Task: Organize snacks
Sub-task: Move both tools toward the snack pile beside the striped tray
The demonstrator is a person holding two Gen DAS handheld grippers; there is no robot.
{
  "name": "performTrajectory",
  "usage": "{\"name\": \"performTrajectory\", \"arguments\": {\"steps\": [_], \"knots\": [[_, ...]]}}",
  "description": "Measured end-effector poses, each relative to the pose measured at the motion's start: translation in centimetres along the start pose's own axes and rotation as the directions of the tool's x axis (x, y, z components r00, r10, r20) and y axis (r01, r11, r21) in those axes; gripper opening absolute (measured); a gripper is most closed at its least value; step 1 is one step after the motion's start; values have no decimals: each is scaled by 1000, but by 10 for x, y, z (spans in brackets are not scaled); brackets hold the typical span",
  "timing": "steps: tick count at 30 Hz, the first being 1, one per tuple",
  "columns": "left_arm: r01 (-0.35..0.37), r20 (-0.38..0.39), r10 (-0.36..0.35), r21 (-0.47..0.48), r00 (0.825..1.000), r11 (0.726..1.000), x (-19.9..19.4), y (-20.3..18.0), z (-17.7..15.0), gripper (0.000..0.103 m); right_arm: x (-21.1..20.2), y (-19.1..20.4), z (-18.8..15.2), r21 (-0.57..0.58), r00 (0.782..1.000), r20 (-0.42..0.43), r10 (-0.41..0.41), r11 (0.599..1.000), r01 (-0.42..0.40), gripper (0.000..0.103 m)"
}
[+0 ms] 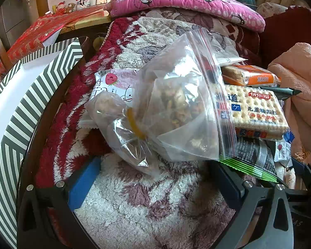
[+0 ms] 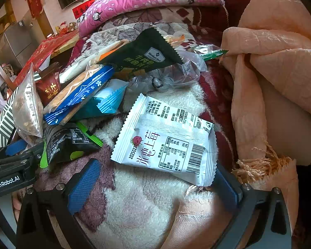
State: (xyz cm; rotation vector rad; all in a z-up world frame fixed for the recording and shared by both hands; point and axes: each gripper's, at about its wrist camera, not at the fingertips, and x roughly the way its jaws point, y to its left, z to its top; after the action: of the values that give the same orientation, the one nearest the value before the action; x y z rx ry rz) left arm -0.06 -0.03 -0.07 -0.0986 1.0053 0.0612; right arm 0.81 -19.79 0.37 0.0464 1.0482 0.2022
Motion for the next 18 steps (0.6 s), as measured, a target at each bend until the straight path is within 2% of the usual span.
{"name": "performTrajectory", "arguments": {"steps": [5, 9, 13, 18], "knots": [[15, -35, -15, 4, 999, 1000, -8, 8, 2, 103, 1, 2, -1, -7, 999, -28, -19, 1000, 19, 102], [10, -42, -9, 21, 999, 1000, -27, 13, 0, 103, -20, 6, 7, -50, 997, -57, -44, 998, 41, 102], [29, 9, -29, 36, 1000, 999, -60, 19, 7, 103, -39, 15, 11, -58, 999, -53, 0, 998, -3, 102], [70, 29, -69, -4, 997, 998, -93, 35, 19, 103, -73, 27, 14, -102, 999, 13, 51, 994, -49, 102]]}}
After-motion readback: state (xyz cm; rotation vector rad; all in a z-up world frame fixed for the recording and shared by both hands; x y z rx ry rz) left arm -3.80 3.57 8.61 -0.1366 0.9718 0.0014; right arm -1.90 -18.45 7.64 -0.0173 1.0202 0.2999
